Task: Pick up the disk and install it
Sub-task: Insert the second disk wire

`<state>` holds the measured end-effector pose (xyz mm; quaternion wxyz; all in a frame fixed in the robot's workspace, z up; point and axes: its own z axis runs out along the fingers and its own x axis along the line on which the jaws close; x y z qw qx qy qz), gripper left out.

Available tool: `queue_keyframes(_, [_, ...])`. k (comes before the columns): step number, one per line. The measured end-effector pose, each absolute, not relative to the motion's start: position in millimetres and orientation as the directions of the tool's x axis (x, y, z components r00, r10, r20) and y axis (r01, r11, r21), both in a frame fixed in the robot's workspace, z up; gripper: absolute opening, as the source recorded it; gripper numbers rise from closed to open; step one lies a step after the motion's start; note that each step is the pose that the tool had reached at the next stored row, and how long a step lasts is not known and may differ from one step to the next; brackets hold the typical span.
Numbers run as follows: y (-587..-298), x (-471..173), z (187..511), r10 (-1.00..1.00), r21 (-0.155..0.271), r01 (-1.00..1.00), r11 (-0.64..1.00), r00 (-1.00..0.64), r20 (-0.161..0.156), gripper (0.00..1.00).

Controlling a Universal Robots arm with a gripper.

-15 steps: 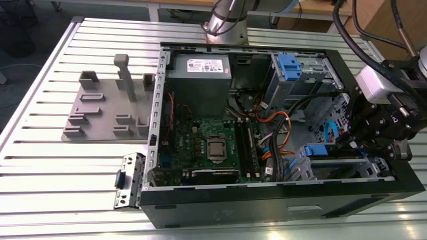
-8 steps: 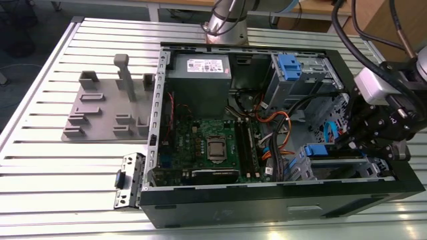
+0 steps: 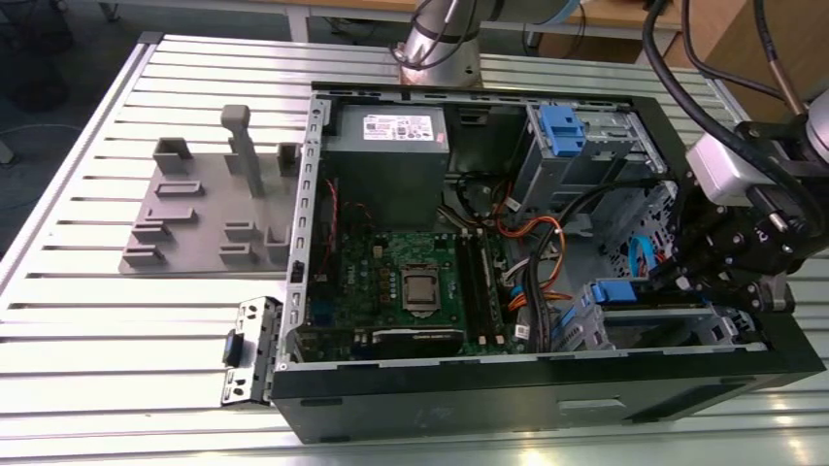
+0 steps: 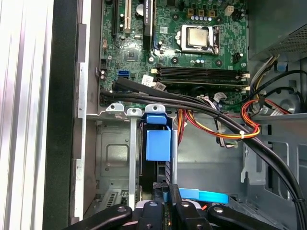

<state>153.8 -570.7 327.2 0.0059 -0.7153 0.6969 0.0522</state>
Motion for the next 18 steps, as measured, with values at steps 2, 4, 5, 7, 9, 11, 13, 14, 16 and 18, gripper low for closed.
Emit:
queue_keyframes(2, [-571, 154, 327, -0.996, 0.064, -0.998, -0.029, 0.023, -0.083, 0.16])
queue_keyframes(4, [-571, 154, 326, -0.996, 0.064, -0.998, -0.029, 0.023, -0.084, 0.17])
queue_keyframes(5, [-571, 154, 326, -0.996, 0.064, -0.998, -0.029, 0.023, -0.083, 0.17])
queue_keyframes(7, [-571, 154, 327, -0.996, 0.064, -0.998, -0.029, 0.023, -0.082, 0.23])
queue_keyframes(9, [-571, 154, 329, -0.996, 0.064, -0.998, -0.029, 0.023, -0.082, 0.23])
queue_keyframes(11, [-571, 154, 337, -0.996, 0.064, -0.998, -0.029, 0.023, -0.083, 0.23])
queue_keyframes(13, [-571, 154, 344, -0.996, 0.064, -0.998, -0.029, 0.023, -0.083, 0.23])
queue_keyframes(14, [-571, 154, 345, -0.996, 0.064, -0.998, -0.029, 0.023, -0.083, 0.23])
queue_keyframes(16, [-571, 154, 344, -0.996, 0.066, -0.997, -0.029, 0.023, -0.084, 0.23])
queue_keyframes(18, [-571, 154, 343, -0.996, 0.072, -0.997, -0.029, 0.023, -0.086, 0.15])
